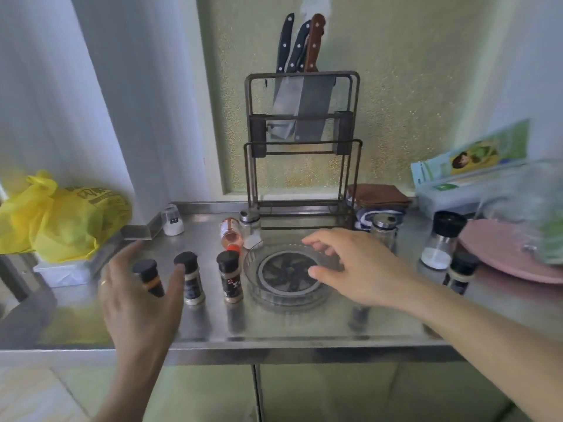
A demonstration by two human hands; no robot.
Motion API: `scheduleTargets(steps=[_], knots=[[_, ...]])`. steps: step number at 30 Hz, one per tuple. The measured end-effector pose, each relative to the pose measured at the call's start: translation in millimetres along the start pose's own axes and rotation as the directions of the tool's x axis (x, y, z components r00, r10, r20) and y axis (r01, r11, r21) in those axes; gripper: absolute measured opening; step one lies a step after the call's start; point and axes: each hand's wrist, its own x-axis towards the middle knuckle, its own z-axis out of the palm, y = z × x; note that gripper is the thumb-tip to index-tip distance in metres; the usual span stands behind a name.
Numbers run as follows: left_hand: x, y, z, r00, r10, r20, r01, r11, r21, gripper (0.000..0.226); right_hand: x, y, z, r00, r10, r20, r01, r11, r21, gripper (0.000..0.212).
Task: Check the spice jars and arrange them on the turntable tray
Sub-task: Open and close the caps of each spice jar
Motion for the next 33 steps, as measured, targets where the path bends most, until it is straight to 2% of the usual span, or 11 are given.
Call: scheduleTargets(steps=[2,4,7,10,14,18,22,24,26,30,33], knots=[[-12.7,45.1,6.0,0.974,0.221,0.041,-0.215,0.969,-0.119,0.032,-4.3,21.9,-14.1,0.997,0.059,-0.056,-0.058,0.998,0.01,0.048],[-22.6,87.0,24.9,0.908,0.348,0.234,-0.282,0.92,-0.274,0.016,-9.3,45.3,-28.4,0.985,0.135,-0.104,-0.133,0.991,0.022,0.044],[-29.3,132.6,76.7,0.7,0.482,0.527,-0.378,0.876,-0.299,0.017,-17.5,78.4,-40.5,0.962,0.251,-0.106,-0.257,0.966,-0.042,0.043],[-34.2,153.2,133.3,0.526,0.516,0.676,-0.47,0.839,-0.275,0.023,-20.3,100.7,-40.8,0.941,0.335,-0.049,-0.338,0.937,-0.088,0.043],[-35.8,154.2,180.1,0.442,0.474,0.761,-0.504,0.833,-0.226,0.026,-6.1,124.9,-24.5,0.936,0.35,0.035,-0.338,0.923,-0.184,0.04],[-32.4,145.8,200.2,0.403,0.426,0.81,-0.544,0.823,-0.162,0.032,28.1,152.4,8.1,0.916,0.359,0.178,-0.324,0.925,-0.198,0.057],[-27.2,130.5,207.1,0.371,0.338,0.865,-0.547,0.832,-0.09,0.039,44.8,158.0,35.0,0.88,0.362,0.308,-0.279,0.918,-0.282,0.035],[-23.1,126.3,199.0,0.366,0.313,0.876,-0.553,0.831,-0.066,0.04,46.5,159.2,39.3,0.883,0.371,0.287,-0.274,0.904,-0.327,0.023],[-11.0,128.4,178.7,0.369,0.334,0.867,-0.58,0.812,-0.066,0.039,49.1,159.1,28.2,0.904,0.36,0.23,-0.264,0.894,-0.363,0.021],[54.0,130.1,114.6,0.467,0.436,0.769,-0.685,0.729,0.003,0.041,66.0,123.3,-44.0,0.953,0.286,0.101,-0.218,0.876,-0.431,0.028],[118.4,102.4,74.2,0.574,0.369,0.731,-0.671,0.723,0.162,0.049,84.2,62.2,-81.8,0.978,0.208,0.009,-0.192,0.919,-0.345,0.037]])
